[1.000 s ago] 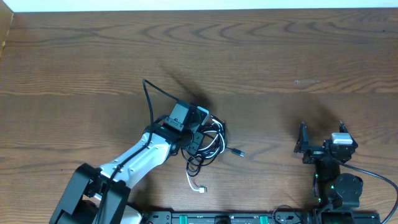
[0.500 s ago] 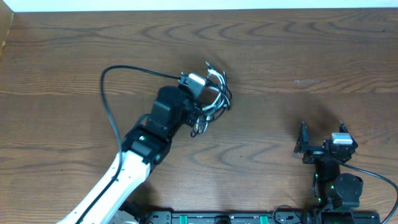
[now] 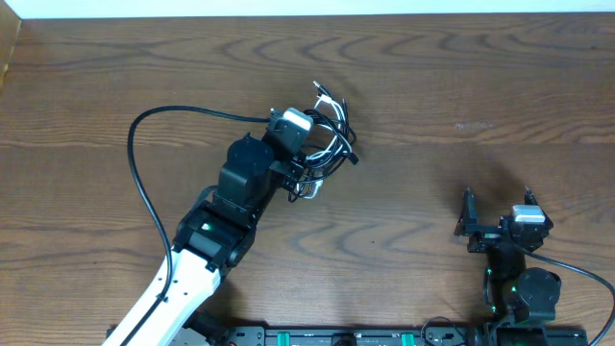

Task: Untangle cables
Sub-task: 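Lift the cable bundle upward with the left gripper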

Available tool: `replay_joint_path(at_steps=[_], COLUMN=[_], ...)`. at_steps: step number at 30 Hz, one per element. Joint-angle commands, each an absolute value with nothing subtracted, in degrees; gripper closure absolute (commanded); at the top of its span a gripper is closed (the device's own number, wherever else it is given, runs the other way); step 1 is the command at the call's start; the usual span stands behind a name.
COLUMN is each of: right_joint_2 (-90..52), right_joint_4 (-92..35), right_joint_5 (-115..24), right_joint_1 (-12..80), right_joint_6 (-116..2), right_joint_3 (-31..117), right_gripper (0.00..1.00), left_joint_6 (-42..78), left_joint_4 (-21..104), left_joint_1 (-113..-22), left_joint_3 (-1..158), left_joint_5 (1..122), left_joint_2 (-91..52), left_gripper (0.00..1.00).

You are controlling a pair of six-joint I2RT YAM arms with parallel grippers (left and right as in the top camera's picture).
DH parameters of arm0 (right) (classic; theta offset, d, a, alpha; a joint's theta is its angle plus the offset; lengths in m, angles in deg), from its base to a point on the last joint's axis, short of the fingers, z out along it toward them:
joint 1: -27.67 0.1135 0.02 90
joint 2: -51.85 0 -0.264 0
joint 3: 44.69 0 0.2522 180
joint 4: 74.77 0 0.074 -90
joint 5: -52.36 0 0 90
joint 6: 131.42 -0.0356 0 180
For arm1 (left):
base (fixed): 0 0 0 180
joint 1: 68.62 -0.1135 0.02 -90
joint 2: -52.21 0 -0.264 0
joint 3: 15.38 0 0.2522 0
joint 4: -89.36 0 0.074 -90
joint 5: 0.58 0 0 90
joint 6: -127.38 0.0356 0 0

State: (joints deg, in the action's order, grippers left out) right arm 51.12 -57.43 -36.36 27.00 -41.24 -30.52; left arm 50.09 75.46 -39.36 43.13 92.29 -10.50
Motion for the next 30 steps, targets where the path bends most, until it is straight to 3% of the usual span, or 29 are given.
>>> replay_joint_path(at_steps=[1,5,12,18,25,28,30], right_joint_2=[51.47,51.47,51.47,48.25,29.41,20.39,11.8], right_joint_4=[-59.97,-63.94,-73.69,-65.69,-51.66,-50.9,-54.72], right_joint_5=[-36.6,-41.19,-58.8,-59.0,-65.56,-76.81,-92.7], right_joint_1=[27.35,27.37,27.37,27.11,27.11,27.11,27.13], right_joint_6=[-42.22,-42.22,-57.63,-61.06,-57.32,-56.62,-61.17], right_joint_3=[-30.61,-30.61,-30.52,-21.3,-0.36,6.76,10.17], right_gripper=[0.01,0.01,0.01,0.01,0.01,0.01,0.01], left_joint_6=[45.2,34.49,19.6,18.03,18.16,18.21,18.18], left_joint_4=[77.8,81.97,87.52,91.81,91.76,91.41,90.69], left_joint_1=[-39.38,-39.38,-39.38,-39.38,-39.38,-39.38,-39.38], left_joint_3=[44.11,44.11,44.11,44.11,44.11,44.11,44.09], left_joint_5=[90.93,90.93,91.0,91.61,91.59,91.59,91.55], left_joint_2=[-8.43,-7.18,-6.92,-6.94,-6.94,-6.94,-6.94], left_gripper=[0.92,0.92,0.93,0.93,0.93,0.93,0.93])
